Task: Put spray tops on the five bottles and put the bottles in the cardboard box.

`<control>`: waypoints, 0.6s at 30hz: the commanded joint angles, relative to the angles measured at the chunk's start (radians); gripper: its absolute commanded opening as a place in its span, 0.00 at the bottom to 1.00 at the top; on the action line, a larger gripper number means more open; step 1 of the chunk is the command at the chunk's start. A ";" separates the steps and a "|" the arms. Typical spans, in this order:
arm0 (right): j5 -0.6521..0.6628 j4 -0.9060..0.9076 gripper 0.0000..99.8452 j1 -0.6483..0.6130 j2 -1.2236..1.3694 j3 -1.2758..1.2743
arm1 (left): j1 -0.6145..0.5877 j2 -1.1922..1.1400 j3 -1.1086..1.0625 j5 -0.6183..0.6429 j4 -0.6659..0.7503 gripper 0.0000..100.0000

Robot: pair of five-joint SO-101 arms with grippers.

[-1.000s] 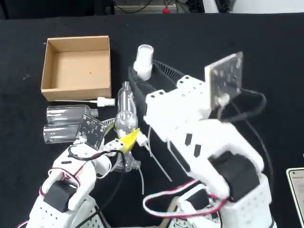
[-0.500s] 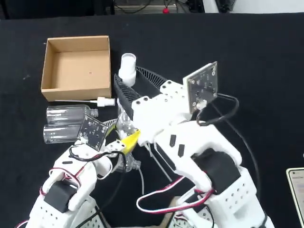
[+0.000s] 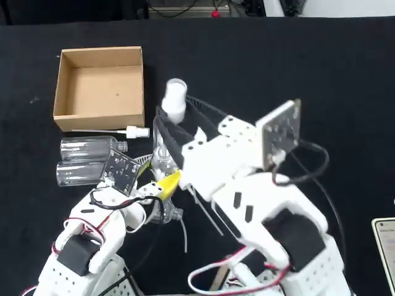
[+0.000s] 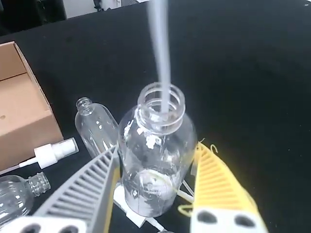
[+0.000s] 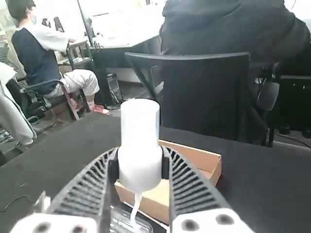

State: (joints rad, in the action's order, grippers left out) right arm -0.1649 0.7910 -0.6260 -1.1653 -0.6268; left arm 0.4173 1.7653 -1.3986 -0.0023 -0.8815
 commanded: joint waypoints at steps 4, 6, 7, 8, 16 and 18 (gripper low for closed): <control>0.064 -0.028 0.01 -0.014 -0.077 -0.130 | 0.005 0.011 0.010 0.003 -0.005 0.17; 0.078 -0.058 0.01 -0.014 -0.077 -0.171 | 0.005 0.011 0.010 0.003 -0.005 0.17; 0.080 -0.066 0.01 -0.014 -0.079 -0.185 | 0.005 0.011 0.010 0.003 -0.005 0.17; 0.080 -0.072 0.01 -0.014 -0.079 -0.199 | 0.005 0.011 0.010 0.003 -0.005 0.17; 0.080 -0.066 0.01 -0.017 -0.087 -0.259 | 0.005 0.012 0.010 0.003 -0.005 0.17; 0.078 -0.066 0.01 -0.017 -0.088 -0.278 | 0.005 0.012 0.010 0.003 -0.005 0.17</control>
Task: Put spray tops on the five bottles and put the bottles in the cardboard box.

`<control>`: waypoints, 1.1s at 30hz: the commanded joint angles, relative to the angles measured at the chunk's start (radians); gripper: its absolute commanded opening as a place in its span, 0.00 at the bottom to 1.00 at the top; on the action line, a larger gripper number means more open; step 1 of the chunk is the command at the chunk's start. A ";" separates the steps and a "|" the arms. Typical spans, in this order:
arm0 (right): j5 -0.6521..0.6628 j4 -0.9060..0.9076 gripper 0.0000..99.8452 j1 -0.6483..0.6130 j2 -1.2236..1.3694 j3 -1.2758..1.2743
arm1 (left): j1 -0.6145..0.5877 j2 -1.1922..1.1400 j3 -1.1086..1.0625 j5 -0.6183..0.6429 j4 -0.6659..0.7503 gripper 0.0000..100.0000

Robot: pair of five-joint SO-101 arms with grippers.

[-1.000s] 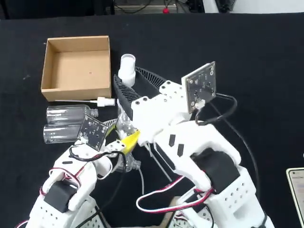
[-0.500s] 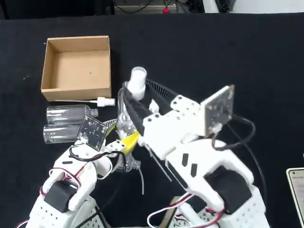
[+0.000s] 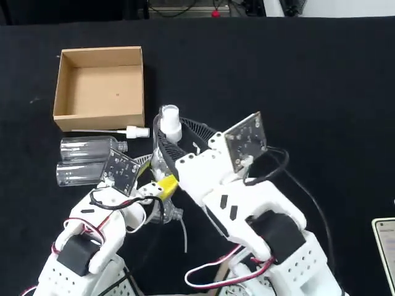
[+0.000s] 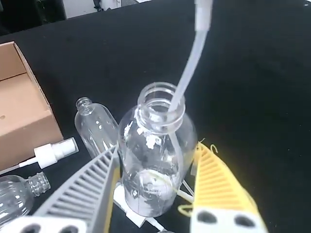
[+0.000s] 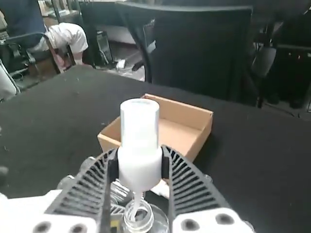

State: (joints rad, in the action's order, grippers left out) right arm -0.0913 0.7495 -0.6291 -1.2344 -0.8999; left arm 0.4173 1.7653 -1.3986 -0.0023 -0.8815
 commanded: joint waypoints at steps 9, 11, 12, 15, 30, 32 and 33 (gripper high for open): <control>0.008 -0.034 0.01 -0.015 -0.019 -0.108 | 0.005 0.017 0.010 0.003 -0.003 0.17; 0.011 -0.034 0.01 -0.040 -0.019 -0.114 | 0.005 0.017 0.010 0.003 -0.003 0.17; 0.012 -0.034 0.01 -0.054 -0.019 -0.114 | 0.005 0.017 0.010 0.003 -0.003 0.17; 0.012 -0.048 0.01 -0.083 -0.019 -0.113 | 0.005 0.017 0.010 0.003 -0.003 0.17; 0.068 -0.044 0.18 -0.091 -0.021 -0.133 | 0.004 0.018 -0.007 0.003 0.000 0.17; 0.068 -0.038 0.18 -0.091 -0.022 -0.130 | 0.004 0.018 -0.007 0.002 0.002 0.17; 0.068 -0.038 0.18 -0.091 -0.030 -0.130 | 0.004 0.018 -0.007 0.002 0.003 0.17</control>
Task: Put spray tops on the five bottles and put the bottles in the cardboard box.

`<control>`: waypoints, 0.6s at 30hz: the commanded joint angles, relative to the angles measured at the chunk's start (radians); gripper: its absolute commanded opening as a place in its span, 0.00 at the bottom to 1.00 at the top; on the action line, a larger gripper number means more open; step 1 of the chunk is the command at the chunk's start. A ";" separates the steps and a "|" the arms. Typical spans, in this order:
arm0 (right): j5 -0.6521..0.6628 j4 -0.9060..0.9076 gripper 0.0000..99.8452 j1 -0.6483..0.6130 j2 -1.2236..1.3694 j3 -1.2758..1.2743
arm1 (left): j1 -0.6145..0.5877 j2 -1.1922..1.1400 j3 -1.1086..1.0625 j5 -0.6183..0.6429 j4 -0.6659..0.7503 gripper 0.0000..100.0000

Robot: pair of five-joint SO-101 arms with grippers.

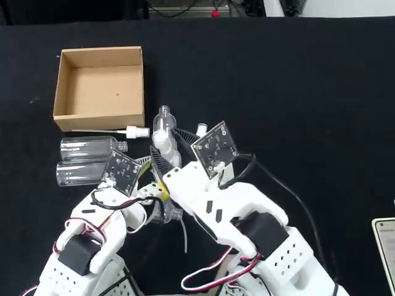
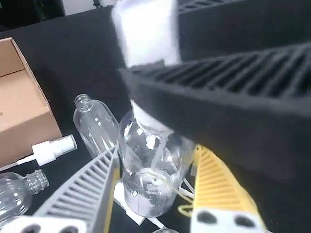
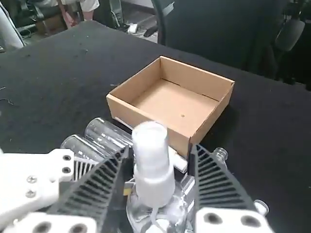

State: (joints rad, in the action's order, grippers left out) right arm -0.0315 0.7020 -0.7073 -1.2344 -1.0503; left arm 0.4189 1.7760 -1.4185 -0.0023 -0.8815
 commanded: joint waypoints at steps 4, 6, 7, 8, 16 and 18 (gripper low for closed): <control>0.008 0.051 0.18 -0.012 -0.113 0.025 | 0.002 0.008 0.013 0.002 0.003 0.17; 0.009 0.080 0.18 -0.006 -0.186 0.050 | 0.002 0.008 0.013 0.002 0.003 0.17; 0.011 0.095 0.18 0.002 -0.226 0.064 | 0.002 0.008 0.013 0.002 0.003 0.17; 0.025 0.110 0.18 0.018 -0.263 0.081 | 0.002 0.008 0.015 0.002 0.003 0.17; 0.049 0.164 0.06 0.227 -0.292 0.070 | -0.068 0.008 0.038 0.002 -0.003 0.17; 0.049 0.147 0.10 0.253 -0.266 0.036 | -0.113 0.000 0.085 0.006 -0.031 0.17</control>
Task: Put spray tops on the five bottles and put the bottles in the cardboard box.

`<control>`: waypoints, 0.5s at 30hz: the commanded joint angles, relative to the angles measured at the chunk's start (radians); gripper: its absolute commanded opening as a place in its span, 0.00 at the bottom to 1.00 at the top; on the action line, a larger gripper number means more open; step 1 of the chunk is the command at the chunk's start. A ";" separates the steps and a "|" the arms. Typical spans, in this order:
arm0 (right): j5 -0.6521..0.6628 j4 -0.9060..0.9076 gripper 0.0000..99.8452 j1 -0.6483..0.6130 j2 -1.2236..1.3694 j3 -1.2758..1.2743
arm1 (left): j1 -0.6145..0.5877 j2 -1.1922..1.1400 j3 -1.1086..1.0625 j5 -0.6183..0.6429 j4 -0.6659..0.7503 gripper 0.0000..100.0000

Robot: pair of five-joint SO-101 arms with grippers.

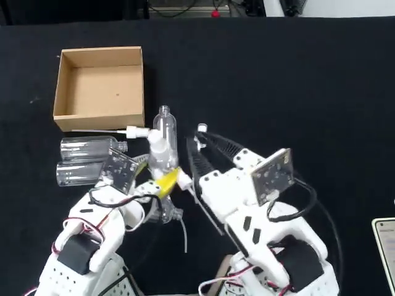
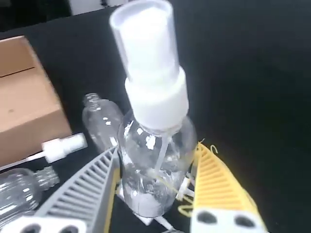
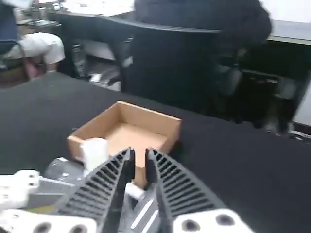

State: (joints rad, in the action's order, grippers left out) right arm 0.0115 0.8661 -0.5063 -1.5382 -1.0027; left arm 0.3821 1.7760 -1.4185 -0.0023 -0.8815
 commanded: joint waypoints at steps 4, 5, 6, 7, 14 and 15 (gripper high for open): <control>0.006 -0.106 0.12 0.118 0.093 -0.137 | -0.176 -0.002 0.186 0.002 -0.104 0.17; 0.006 -0.157 0.12 0.133 0.107 -0.182 | -0.205 -0.002 0.200 0.000 -0.110 0.18; 0.006 -0.213 0.12 0.147 0.117 -0.226 | -0.234 -0.003 0.208 -0.006 -0.112 0.17; 0.006 -0.273 0.12 0.161 0.128 -0.274 | -0.262 -0.003 0.213 -0.028 -0.110 0.17; 0.012 -0.525 0.12 0.172 0.183 -0.492 | -0.441 -0.058 0.237 -0.068 0.000 0.17; 0.012 -0.543 0.12 0.172 0.189 -0.512 | -0.461 -0.094 0.251 -0.069 0.018 0.17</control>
State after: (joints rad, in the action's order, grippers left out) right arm 0.0115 0.4028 -0.3452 -1.3679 -1.4876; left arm 0.0077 1.7699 -1.2697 -0.0575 -0.9459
